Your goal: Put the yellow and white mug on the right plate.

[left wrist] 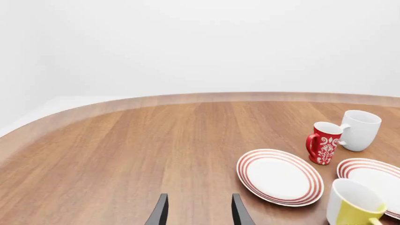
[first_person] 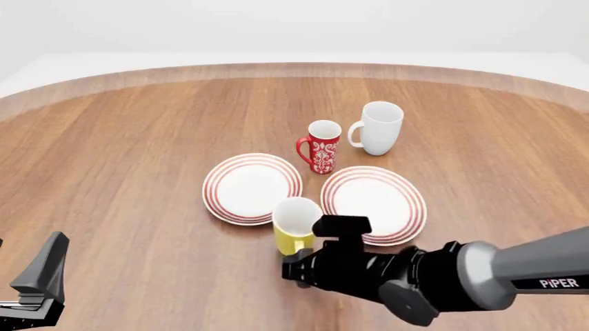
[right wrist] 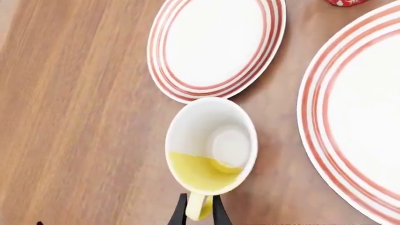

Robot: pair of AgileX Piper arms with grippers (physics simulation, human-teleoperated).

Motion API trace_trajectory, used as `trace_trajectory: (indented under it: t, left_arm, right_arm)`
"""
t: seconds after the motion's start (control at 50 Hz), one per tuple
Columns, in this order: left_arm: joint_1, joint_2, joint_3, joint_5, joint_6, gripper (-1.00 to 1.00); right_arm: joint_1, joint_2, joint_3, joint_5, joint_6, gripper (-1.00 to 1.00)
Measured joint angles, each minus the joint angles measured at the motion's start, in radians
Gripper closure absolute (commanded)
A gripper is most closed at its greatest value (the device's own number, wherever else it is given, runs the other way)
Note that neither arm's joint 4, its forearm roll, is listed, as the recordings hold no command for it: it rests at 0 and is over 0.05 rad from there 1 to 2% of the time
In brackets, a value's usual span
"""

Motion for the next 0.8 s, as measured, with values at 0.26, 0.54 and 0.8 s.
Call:
trace_trajectory:
  t: [0.26, 0.54, 0.8]
  left_arm:
    - [0.000, 0.000, 0.000, 0.000, 0.000, -1.00]
    - [0.000, 0.000, 0.000, 0.000, 0.000, -1.00]
    - [0.000, 0.000, 0.000, 0.000, 0.000, -1.00]
  right_arm:
    - [-0.027, -0.063, -0.009, 0.068, -0.079, 1.00]
    - [-0.040, -0.131, -0.035, 0.153, -0.181, 1.00]
    - [-0.058, -0.192, -0.063, 0.234, -0.261, 1.00]
